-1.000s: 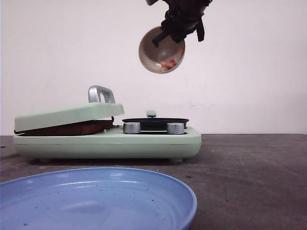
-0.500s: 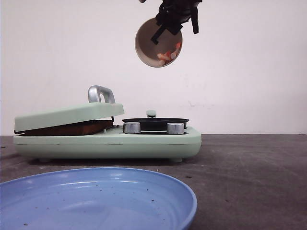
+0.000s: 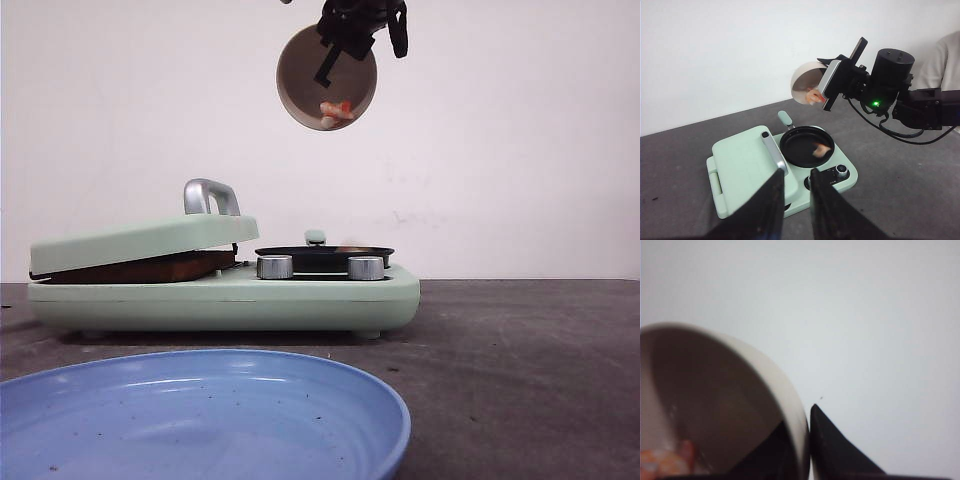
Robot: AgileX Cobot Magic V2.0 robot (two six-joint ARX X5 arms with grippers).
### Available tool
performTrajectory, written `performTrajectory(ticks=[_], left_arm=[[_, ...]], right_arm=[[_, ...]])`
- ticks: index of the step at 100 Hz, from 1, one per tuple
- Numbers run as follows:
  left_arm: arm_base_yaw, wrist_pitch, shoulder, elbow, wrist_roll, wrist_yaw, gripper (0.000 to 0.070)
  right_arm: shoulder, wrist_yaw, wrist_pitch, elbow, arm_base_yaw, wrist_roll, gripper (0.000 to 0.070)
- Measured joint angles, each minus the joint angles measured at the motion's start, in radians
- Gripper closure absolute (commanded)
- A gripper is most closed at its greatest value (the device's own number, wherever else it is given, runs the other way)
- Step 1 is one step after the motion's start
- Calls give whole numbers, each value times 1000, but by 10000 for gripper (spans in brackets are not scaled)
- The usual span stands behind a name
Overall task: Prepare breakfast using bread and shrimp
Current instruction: 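Tilt the bowl with the right gripper to pour shrimp into the pan, then carry the bowl back with the right gripper and set it down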
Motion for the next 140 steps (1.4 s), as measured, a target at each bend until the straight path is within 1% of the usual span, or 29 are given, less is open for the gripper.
performTrajectory(ticks=[47,53,57,62,66,70,77,82,83,84,87,98,108,114,120,131,140], left_arm=[[0,0,0,0,14,0,689],[0,0,0,0,16,0,689],[0,0,0,0,16,0,689],[0,0,0,0,17,0,689],[0,0,0,0,17,0,689],[0,2,0,0,18,0,689],[0,5,0,0,21,0,689],[0,8,0,0,23,0,689],[0,12,0,0,24,0,689],[0,13,0,0,24,0,689],[0,14,0,0,24,0,689],[0,25,0,0,24,0,689],[0,34,0,0,24,0,689],[0,41,0,0,24,0,689],[0,42,0,0,24,0,689],[0,43,0,0,24,0,689],[0,48,3,0,24,0,689]], right_arm=[[0,0,20,26,3,-29,700],[0,4,20,26,3,-15,700],[0,19,14,27,3,12,700],[0,52,-22,37,3,67,700],[0,72,-80,55,-5,125,700],[0,72,-164,83,-13,196,700],[0,44,-348,150,-40,350,700],[0,9,-488,206,-71,474,700],[0,-13,-557,233,-91,539,700],[0,-23,-584,245,-100,564,700],[0,-38,-620,259,-113,601,700],[-6,-168,-851,331,-222,860,700],[-12,-283,-1026,340,-331,1031,700],[-12,-341,-1141,337,-397,1099,700],[-12,-375,-1225,319,-458,1136,700],[-12,-423,-1298,245,-549,1170,700],[-12,-482,-1335,168,-604,1179,700]])
